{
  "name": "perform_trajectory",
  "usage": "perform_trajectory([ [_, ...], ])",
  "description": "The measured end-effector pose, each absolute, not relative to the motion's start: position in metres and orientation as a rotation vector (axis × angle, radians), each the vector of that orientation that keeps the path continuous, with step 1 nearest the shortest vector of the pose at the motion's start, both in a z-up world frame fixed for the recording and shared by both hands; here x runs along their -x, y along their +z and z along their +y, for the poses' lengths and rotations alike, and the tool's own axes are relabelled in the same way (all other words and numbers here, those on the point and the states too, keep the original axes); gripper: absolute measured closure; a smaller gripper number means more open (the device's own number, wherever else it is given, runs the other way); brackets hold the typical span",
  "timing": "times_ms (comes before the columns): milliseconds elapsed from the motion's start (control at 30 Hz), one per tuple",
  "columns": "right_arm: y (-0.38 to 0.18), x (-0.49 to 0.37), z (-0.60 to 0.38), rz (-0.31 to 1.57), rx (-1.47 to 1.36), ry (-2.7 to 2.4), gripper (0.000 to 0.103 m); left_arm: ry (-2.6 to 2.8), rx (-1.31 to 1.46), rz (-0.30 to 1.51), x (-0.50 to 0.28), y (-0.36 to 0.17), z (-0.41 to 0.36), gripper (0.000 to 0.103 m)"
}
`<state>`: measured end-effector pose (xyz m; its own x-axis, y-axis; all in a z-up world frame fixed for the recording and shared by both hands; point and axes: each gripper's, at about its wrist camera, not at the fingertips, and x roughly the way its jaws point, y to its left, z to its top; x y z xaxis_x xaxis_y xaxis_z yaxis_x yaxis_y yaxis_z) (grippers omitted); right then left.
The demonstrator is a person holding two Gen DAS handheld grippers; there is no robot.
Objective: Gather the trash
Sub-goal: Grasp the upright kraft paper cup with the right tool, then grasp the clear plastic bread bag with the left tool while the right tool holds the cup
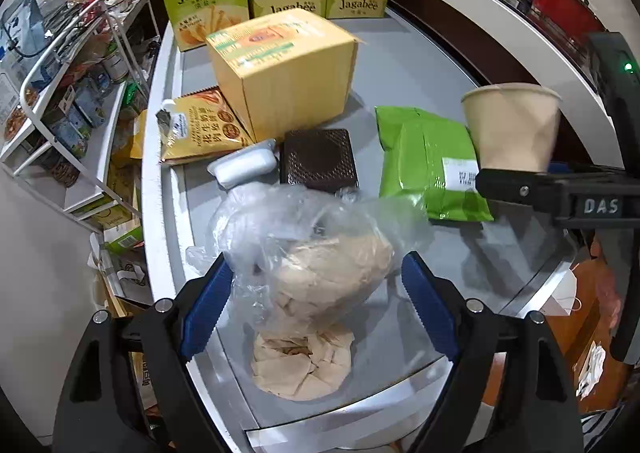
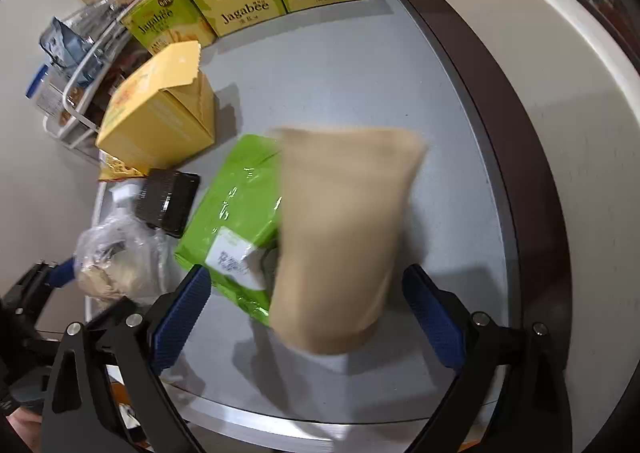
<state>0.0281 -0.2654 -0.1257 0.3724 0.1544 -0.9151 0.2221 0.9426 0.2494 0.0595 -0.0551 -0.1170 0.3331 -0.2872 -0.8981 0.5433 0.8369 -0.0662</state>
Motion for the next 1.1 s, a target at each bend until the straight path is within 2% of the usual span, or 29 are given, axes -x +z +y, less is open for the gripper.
perform_trajectory([
  [67, -0.126, -0.029, -0.265, 1.188, -0.369, -0.041, 0.027, -0.566, -0.248, 1.112, -0.060, -0.119, -0.055, 0.017],
  [133, -0.128, -0.029, -0.266, 1.196, -0.383, -0.035, 0.037, -0.577, -0.234, 1.123, -0.062, -0.122, -0.055, 0.017],
  [233, -0.130, -0.030, -0.267, 1.202, -0.385, -0.045, 0.037, -0.587, -0.238, 1.124, -0.065, -0.121, -0.058, 0.017],
  [300, -0.128, -0.029, -0.270, 1.197, -0.394, -0.045, 0.028, -0.599, -0.235, 1.118, -0.066, -0.118, -0.059, 0.017],
  [333, -0.127, -0.029, -0.272, 1.192, -0.415, -0.047, 0.017, -0.597, -0.235, 1.125, -0.068, -0.118, -0.060, 0.017],
  [367, -0.127, -0.029, -0.275, 1.182, -0.453, -0.046, 0.014, -0.593, -0.234, 1.133, -0.070, -0.119, -0.061, 0.017],
  [533, -0.135, -0.038, -0.288, 1.193, -0.622, -0.057, 0.013, -0.570, -0.235, 1.153, -0.078, -0.123, -0.068, 0.017],
  [667, -0.137, -0.047, -0.289, 1.184, -0.645, -0.086, 0.013, -0.560, -0.288, 1.136, -0.078, -0.128, -0.076, 0.012],
  [700, -0.137, -0.050, -0.287, 1.188, -0.623, -0.091, 0.014, -0.556, -0.300, 1.132, -0.078, -0.129, -0.077, 0.012],
  [767, -0.137, -0.055, -0.281, 1.207, -0.539, -0.080, 0.032, -0.565, -0.295, 1.138, -0.078, -0.133, -0.076, 0.012],
  [833, -0.136, -0.058, -0.279, 1.206, -0.537, -0.033, 0.036, -0.572, -0.273, 1.149, -0.080, -0.134, -0.073, 0.013],
  [1100, -0.117, -0.063, -0.262, 1.212, -0.265, -0.014, 0.040, -0.580, -0.230, 1.173, -0.088, -0.134, -0.058, 0.034],
])
